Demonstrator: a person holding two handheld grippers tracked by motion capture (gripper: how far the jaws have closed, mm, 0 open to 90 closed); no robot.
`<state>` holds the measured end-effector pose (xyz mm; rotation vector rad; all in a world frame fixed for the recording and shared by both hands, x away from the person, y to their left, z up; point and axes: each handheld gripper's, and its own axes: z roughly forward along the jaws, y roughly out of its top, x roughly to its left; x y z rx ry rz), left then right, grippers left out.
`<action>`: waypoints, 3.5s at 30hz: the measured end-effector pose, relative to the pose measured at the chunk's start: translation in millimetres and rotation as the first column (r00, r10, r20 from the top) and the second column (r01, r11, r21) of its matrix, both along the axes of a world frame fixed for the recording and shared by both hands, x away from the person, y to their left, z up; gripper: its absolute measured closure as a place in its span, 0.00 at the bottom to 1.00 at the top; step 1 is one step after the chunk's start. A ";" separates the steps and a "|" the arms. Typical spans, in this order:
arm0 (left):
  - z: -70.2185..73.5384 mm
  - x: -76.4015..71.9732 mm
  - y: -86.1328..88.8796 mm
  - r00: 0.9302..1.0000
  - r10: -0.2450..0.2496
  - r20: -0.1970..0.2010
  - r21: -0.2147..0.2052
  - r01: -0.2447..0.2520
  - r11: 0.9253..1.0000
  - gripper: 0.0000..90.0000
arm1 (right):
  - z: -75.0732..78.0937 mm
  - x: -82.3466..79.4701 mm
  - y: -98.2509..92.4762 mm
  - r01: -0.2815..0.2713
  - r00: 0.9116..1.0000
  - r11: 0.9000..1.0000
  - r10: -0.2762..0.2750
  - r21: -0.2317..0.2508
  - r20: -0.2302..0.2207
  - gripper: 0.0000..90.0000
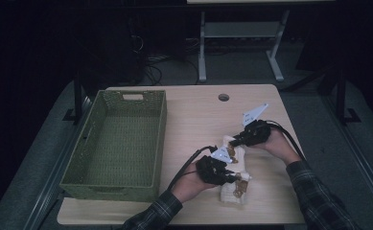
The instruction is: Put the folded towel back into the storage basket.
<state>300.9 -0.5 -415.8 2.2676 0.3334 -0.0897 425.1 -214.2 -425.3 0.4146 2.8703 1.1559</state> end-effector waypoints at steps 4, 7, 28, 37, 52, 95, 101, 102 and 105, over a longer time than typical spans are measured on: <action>18.3 2.8 9.8 1.000 0.019 0.009 -0.004 -0.019 1.000 0.89 | 17.0 2.9 3.2 -0.002 1.000 1.000 0.002 0.017 0.020 0.89; 33.0 3.5 16.2 0.999 0.033 0.019 -0.003 -0.033 0.999 0.89 | 30.8 6.4 8.7 -0.019 0.999 0.999 0.017 0.027 0.050 0.89; 112.0 22.9 109.5 0.995 0.077 0.060 -0.040 -0.075 0.996 0.89 | 100.9 32.9 95.8 -0.103 0.986 0.994 0.096 0.041 0.135 0.89; 125.6 23.8 165.1 0.990 0.120 0.081 -0.072 -0.114 0.991 0.89 | 119.9 40.8 145.2 -0.139 0.979 0.990 0.132 0.032 0.158 0.89; 126.3 17.0 245.9 0.976 0.201 0.086 -0.084 -0.194 0.977 0.89 | 125.9 49.7 235.0 -0.209 0.964 0.978 0.203 0.019 0.169 0.89; 72.5 15.8 266.4 0.966 0.253 0.052 -0.056 -0.250 0.967 0.46 | 73.3 67.1 288.8 -0.208 0.970 0.978 0.205 0.009 0.130 0.89; 71.4 19.0 261.7 0.967 0.249 0.053 -0.060 -0.246 0.967 0.46 | 68.7 84.9 286.9 -0.190 0.974 0.982 0.190 -0.009 0.126 0.89; 71.1 19.4 260.9 0.967 0.249 0.052 -0.062 -0.246 0.967 0.46 | 68.3 86.8 287.0 -0.188 0.974 0.982 0.187 -0.010 0.129 0.89; 70.7 20.4 259.1 0.968 0.247 0.049 -0.064 -0.244 0.968 0.46 | 68.0 92.3 287.6 -0.177 0.974 0.984 0.177 -0.010 0.141 0.89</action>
